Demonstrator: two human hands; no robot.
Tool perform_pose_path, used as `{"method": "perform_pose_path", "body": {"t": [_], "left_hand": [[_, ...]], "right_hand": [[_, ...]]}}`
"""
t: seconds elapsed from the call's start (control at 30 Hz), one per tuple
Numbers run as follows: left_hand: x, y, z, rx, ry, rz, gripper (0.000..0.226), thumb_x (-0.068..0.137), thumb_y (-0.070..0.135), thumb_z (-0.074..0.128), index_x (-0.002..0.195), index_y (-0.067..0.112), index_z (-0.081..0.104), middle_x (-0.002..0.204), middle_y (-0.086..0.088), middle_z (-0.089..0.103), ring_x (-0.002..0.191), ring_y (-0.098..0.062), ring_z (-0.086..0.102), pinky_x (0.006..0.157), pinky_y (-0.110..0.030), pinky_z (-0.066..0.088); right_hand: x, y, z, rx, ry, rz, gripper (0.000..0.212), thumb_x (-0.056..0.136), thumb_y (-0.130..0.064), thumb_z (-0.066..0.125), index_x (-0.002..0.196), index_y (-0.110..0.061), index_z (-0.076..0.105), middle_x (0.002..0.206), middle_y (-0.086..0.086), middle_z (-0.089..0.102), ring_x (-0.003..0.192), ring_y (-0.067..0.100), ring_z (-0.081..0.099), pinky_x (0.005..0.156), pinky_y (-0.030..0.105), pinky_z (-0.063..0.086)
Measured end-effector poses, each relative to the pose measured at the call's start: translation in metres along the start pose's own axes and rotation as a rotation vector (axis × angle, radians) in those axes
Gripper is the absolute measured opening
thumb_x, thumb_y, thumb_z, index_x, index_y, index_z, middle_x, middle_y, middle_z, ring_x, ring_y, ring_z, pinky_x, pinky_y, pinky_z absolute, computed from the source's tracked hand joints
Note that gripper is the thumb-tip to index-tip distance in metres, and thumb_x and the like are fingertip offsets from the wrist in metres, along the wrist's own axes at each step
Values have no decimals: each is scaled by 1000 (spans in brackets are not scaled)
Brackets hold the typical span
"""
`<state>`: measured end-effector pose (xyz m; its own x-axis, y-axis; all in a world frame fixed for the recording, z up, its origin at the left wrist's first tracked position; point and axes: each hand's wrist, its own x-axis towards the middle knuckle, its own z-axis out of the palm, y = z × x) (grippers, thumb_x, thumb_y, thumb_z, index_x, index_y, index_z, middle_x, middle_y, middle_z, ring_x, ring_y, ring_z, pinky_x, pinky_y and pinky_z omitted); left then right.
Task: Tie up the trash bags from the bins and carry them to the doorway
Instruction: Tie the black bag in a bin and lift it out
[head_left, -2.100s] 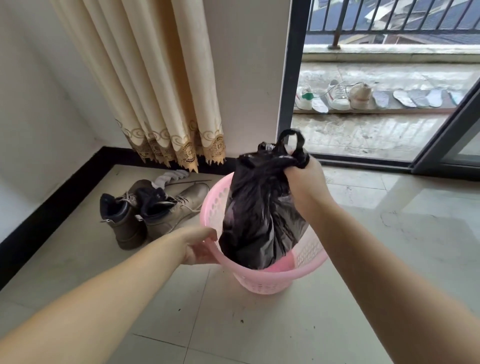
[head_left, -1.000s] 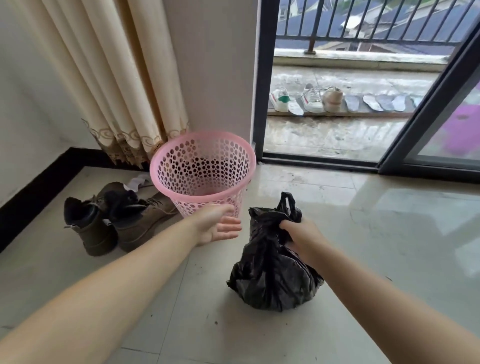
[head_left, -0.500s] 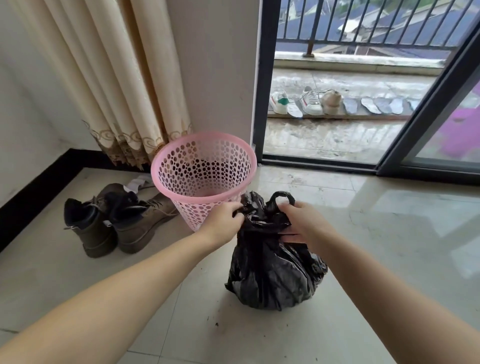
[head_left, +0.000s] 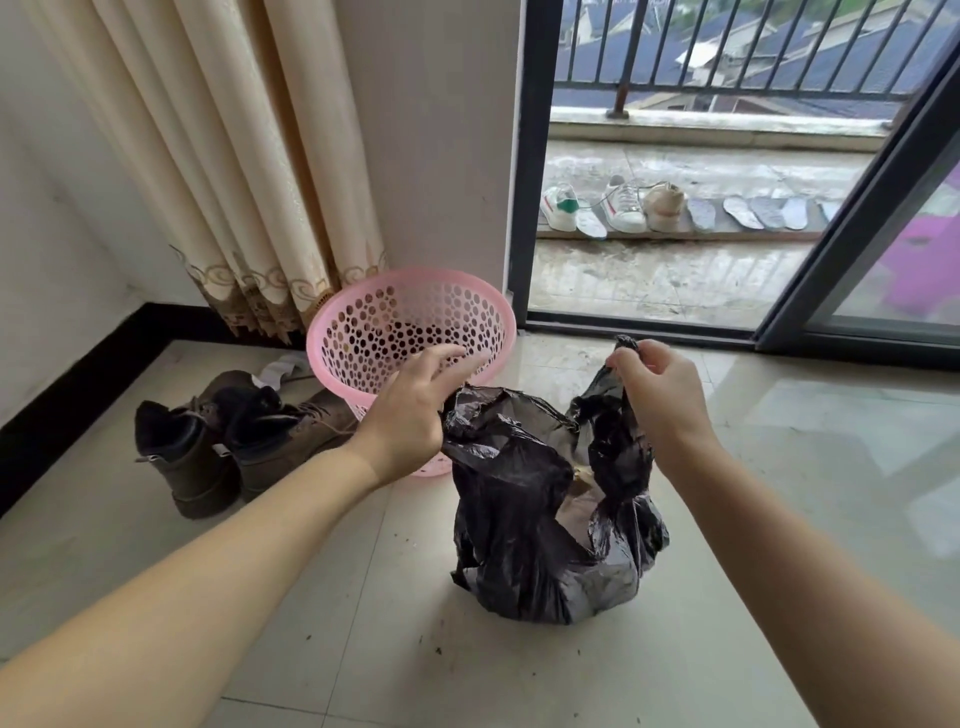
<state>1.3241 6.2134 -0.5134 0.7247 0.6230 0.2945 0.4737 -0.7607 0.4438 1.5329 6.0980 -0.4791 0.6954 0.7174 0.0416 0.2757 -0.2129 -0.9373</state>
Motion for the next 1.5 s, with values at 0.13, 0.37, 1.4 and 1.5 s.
{"method": "perform_pose_path", "body": {"t": [0.13,0.37,1.4,1.5], "left_hand": [[-2,21,-6,274,-299,246,45,75,-6,55,104,24,70,147,-1,40,145,-22,20,117,-55,13],[-7,43,-18,385,-915,-25,52,84,34,57,135,29,49,160,5,3,147,-16,-17,114,-58,-14],[10,69,-46,-489,-349,-241,18,92,2,52,98,7,68,75,2,64,49,10,53,53,-5,39],[16,62,-36,-372,-92,-233,15,93,10,53,85,3,64,70,-5,60,53,-3,49,59,-21,40]], "right_hand": [[2,1,-2,69,97,-50,36,91,-20,54,101,14,54,100,35,58,93,47,53,73,38,45],[6,4,-1,175,220,-17,5,93,-23,55,97,-19,56,116,3,53,100,9,50,79,13,36],[-38,-26,25,103,-645,67,45,100,-36,35,74,-13,65,46,-4,36,40,11,33,41,21,26],[-36,-24,28,78,-642,31,30,101,-29,32,87,-11,52,55,1,39,42,12,38,45,21,32]]}}
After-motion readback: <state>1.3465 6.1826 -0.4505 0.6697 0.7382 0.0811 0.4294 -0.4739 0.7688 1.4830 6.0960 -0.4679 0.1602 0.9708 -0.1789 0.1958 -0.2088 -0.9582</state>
